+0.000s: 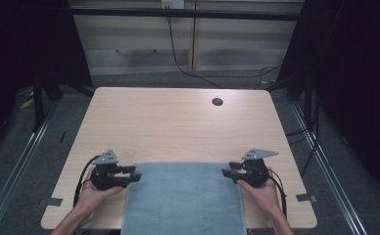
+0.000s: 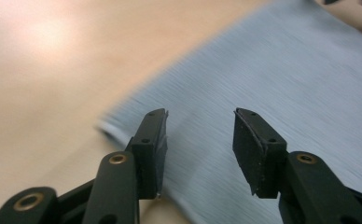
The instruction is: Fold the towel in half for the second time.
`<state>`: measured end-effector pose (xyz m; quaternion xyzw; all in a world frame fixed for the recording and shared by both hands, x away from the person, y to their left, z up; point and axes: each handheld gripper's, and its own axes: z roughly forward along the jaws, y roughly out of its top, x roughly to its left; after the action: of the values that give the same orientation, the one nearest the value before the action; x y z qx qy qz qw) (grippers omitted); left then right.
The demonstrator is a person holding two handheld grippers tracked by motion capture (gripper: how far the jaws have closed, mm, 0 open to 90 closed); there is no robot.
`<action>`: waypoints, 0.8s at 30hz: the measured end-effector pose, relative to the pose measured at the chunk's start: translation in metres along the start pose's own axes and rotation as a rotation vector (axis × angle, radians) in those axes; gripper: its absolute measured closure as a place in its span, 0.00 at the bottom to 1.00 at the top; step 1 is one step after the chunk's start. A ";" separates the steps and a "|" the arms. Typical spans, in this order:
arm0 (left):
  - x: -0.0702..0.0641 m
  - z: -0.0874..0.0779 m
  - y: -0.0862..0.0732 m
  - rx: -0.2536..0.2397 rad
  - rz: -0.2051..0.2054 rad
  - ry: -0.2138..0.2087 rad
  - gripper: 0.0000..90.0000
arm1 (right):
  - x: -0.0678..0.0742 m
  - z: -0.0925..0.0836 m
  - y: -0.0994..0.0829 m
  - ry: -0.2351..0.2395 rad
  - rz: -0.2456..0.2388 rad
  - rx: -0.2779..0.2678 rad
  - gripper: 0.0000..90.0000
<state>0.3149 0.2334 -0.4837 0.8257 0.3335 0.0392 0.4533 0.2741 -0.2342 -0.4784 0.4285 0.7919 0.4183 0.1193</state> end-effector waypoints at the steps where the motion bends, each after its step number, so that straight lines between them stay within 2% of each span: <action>1: 0.007 0.001 0.003 -0.005 -0.011 0.021 0.59 | -0.007 0.002 0.003 -0.007 0.015 -0.006 0.59; 3: 0.020 0.004 0.008 -0.004 -0.044 0.035 0.56 | -0.020 0.006 0.008 -0.019 0.036 -0.031 0.59; 4: 0.025 0.005 0.011 -0.005 -0.048 0.047 0.55 | -0.025 0.007 0.009 -0.022 0.050 -0.034 0.58; 6: 0.035 0.006 0.012 -0.033 -0.075 0.051 0.52 | -0.034 0.011 0.012 -0.027 0.067 -0.033 0.58; 7: 0.039 0.009 0.012 -0.009 -0.087 0.044 0.51 | -0.036 0.012 0.014 -0.026 0.073 -0.030 0.58; 8: 0.044 0.012 0.012 0.016 -0.087 0.053 0.49 | -0.039 0.014 0.014 -0.023 0.070 -0.032 0.58; 10: 0.048 0.015 0.011 0.009 -0.095 0.052 0.47 | -0.041 0.019 0.014 -0.015 0.077 -0.017 0.58; 11: 0.049 0.016 0.011 0.001 -0.097 0.050 0.46 | -0.041 0.022 0.013 -0.014 0.072 0.006 0.58; 12: 0.049 0.017 0.011 0.006 -0.100 0.030 0.45 | -0.041 0.023 0.012 -0.014 0.070 0.014 0.58; 14: 0.044 0.019 0.010 0.026 -0.080 0.013 0.43 | -0.040 0.024 0.008 0.019 0.076 0.026 0.58; 17: 0.038 0.020 0.009 0.030 -0.061 -0.023 0.41 | -0.037 0.024 0.004 0.062 0.067 0.053 0.57; 18: 0.036 0.020 0.009 0.033 -0.050 -0.039 0.41 | -0.035 0.023 0.003 0.063 0.065 0.056 0.57; 19: 0.034 0.022 0.009 0.048 -0.037 -0.032 0.40 | -0.034 0.023 0.002 0.060 0.060 0.057 0.56; 20: 0.033 0.024 0.008 0.070 -0.021 -0.009 0.40 | -0.034 0.024 0.001 0.063 0.056 0.064 0.56; 23: 0.036 0.030 0.006 0.075 -0.028 -0.006 0.41 | -0.038 0.024 -0.004 0.047 0.055 0.073 0.55; 24: 0.037 0.031 0.007 0.075 -0.029 -0.012 0.43 | -0.038 0.023 -0.005 0.041 0.059 0.077 0.55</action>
<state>0.3584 0.2297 -0.5055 0.8375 0.3440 0.0153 0.4244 0.3069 -0.2526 -0.5035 0.4473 0.7966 0.3998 0.0741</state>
